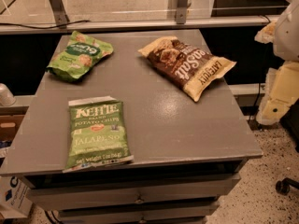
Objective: Pick green rice chip bag
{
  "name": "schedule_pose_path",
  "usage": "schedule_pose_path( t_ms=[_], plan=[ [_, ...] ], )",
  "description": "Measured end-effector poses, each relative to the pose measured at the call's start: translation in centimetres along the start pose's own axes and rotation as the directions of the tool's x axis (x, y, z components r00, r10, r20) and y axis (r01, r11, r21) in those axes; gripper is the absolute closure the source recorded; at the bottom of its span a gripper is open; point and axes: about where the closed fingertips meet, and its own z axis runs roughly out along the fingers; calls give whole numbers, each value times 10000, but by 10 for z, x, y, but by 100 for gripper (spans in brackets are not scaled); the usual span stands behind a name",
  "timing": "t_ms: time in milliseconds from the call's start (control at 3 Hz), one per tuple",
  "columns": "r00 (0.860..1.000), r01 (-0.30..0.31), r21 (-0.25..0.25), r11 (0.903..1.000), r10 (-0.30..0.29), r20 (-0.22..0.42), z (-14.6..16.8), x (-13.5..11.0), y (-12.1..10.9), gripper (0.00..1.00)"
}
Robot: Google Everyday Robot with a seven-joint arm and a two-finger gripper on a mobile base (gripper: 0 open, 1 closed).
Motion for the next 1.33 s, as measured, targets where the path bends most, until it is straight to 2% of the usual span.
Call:
schedule_pose_path(
  t_ms=[333, 667, 1000, 1333],
  plan=[
    [10000, 0, 2, 10000, 0, 1, 0, 0, 0, 0],
    [9987, 275, 24, 9996, -276, 429, 0, -6, -4, 0],
    [9726, 1440, 151, 9895, -1443, 1824, 9, -53, -21, 0],
    [8982, 2950, 470, 9543, -2938, 3269, 26, -118, -36, 0]
  ],
)
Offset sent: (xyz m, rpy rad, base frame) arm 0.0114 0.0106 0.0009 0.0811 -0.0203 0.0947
